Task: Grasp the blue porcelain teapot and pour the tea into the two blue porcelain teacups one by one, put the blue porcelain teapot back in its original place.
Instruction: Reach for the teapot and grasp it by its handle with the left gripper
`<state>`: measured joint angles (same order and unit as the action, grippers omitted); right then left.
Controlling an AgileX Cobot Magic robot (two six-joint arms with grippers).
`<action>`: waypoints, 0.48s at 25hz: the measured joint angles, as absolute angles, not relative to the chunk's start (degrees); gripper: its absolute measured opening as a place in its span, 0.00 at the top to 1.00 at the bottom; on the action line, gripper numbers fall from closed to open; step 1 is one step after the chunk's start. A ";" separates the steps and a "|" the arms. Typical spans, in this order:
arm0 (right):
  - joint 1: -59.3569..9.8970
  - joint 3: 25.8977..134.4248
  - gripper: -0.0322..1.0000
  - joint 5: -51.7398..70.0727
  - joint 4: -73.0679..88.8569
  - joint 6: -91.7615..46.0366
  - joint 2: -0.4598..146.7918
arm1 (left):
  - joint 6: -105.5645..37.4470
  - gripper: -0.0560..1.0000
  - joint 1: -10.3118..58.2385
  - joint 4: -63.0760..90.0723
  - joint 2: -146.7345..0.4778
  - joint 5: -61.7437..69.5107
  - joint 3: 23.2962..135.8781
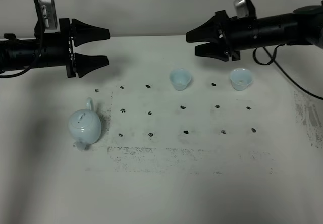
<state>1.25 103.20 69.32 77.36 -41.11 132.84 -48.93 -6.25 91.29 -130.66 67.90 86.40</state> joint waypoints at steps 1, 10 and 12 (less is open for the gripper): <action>1.95 103.20 0.40 69.38 75.55 -41.11 131.62 | -48.79 0.23 -6.25 90.73 -130.61 67.90 86.40; 6.55 103.24 0.40 69.44 57.87 -39.65 120.52 | -49.19 0.23 -6.44 89.20 -127.78 67.94 86.40; 6.71 103.24 0.40 69.44 53.96 -38.43 117.81 | -49.41 0.23 -6.54 89.16 -126.74 67.99 86.47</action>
